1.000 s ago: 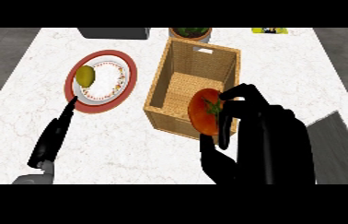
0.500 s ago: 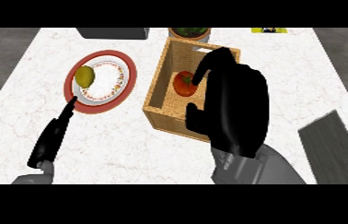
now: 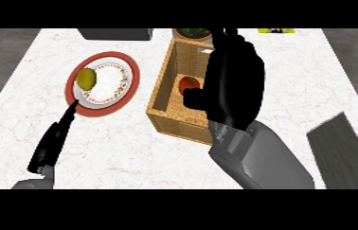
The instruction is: Pick the tomato from the placemat and place it in the basket
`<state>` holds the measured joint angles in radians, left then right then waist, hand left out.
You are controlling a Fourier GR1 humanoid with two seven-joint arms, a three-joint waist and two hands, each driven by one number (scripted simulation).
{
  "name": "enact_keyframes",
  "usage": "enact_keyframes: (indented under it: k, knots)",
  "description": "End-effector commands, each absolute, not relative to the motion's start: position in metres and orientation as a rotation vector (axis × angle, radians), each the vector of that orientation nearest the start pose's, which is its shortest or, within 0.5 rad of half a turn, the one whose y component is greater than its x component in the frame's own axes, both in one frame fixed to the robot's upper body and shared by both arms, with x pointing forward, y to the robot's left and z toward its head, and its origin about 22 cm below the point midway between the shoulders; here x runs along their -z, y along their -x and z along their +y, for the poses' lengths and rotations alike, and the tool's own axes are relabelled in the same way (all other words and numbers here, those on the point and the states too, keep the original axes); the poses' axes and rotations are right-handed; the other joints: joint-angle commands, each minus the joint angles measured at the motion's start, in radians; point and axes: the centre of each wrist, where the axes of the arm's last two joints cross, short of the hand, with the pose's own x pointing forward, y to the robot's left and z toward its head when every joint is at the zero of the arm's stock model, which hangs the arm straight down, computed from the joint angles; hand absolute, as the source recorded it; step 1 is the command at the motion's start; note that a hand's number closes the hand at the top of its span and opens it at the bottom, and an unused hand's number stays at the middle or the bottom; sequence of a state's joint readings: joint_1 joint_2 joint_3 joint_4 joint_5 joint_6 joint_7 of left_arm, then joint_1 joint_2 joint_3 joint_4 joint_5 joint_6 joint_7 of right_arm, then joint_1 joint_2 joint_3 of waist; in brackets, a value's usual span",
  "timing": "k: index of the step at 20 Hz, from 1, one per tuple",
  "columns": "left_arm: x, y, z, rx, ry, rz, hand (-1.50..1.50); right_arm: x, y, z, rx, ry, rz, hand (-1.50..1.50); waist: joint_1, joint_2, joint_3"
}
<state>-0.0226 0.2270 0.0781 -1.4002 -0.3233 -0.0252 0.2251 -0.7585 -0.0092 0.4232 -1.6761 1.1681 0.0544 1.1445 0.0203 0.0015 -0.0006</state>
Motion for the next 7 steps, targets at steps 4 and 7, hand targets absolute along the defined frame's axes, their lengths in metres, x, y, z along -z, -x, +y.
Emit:
enact_keyframes:
  k: [4,7]
  knots:
    - [0.017,-0.235,0.31,0.303,-0.491,-1.148,0.0,-0.215,-0.273,-0.075,-0.054,1.133,-1.393,-1.5,-0.019,-0.01,0.002]
    - [0.018,-0.242,0.308,0.292,-0.488,-1.14,0.0,-0.208,-0.279,-0.098,0.053,1.151,-1.349,-1.5,-0.028,-0.005,0.002]
